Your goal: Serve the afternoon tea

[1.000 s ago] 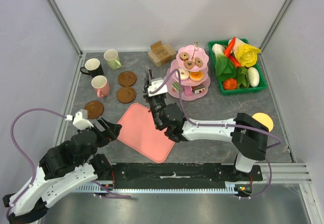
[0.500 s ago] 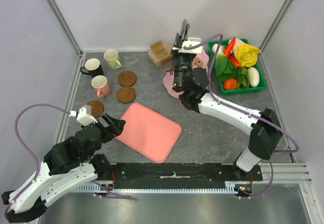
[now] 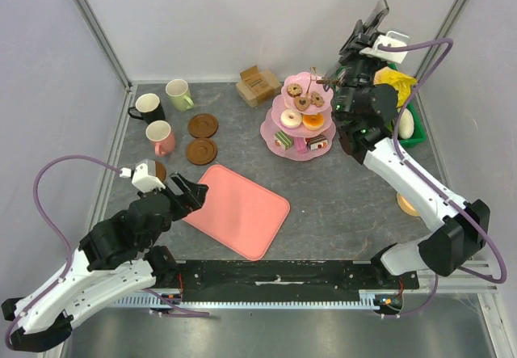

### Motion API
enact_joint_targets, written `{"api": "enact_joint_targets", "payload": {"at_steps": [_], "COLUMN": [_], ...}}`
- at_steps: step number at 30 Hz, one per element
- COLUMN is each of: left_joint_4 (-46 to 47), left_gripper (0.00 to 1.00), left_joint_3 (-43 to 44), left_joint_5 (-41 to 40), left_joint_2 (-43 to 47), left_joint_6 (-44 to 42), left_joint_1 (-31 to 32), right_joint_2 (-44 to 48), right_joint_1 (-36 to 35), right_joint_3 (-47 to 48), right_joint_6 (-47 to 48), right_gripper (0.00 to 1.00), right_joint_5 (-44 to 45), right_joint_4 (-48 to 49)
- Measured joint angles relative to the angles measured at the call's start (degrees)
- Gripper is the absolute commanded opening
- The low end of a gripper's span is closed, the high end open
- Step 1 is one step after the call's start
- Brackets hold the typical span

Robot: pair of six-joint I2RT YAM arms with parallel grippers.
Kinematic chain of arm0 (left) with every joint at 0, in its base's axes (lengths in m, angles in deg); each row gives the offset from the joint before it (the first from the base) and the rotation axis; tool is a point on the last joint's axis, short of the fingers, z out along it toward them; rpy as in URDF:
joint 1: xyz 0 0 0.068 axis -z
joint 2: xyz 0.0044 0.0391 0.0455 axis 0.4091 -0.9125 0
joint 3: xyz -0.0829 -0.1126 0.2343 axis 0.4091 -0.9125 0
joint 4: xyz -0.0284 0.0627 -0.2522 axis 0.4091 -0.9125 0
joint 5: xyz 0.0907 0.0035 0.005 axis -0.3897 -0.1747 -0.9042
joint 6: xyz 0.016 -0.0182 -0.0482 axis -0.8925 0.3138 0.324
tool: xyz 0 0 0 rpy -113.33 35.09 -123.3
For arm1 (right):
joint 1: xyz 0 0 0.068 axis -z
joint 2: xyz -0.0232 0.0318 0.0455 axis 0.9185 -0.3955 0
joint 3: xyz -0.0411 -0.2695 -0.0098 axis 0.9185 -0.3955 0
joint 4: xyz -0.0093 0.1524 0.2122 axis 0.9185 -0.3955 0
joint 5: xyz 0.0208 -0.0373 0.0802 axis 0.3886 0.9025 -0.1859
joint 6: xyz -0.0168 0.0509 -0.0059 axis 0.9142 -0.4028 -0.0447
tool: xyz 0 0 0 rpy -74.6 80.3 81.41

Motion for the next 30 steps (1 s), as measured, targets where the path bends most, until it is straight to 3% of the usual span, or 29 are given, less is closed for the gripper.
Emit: {"api": "enact_joint_targets", "payload": {"at_steps": [7, 17, 30], "left_joint_4": [1.7, 3.8, 4.4], "left_gripper": [0.93, 0.93, 0.94], "left_joint_3": [0.8, 1.8, 2.6], "left_joint_5": [0.0, -0.3, -1.6], "left_joint_2": [-2.8, -5.6, -8.4], "left_joint_6": [-1.2, -2.1, -2.2], "left_joint_1": [0.0, 0.0, 0.0], "right_joint_2": [-1.2, -10.1, -15.5], "right_joint_1": [6.1, 15.3, 16.8], "right_joint_3": [0.9, 2.7, 5.3], "right_joint_6": [-4.7, -12.1, -19.8], "right_gripper": [0.36, 0.36, 0.37], "right_joint_5": [-3.7, -14.6, -25.5], "right_joint_4": [-3.2, -3.4, -0.8]}}
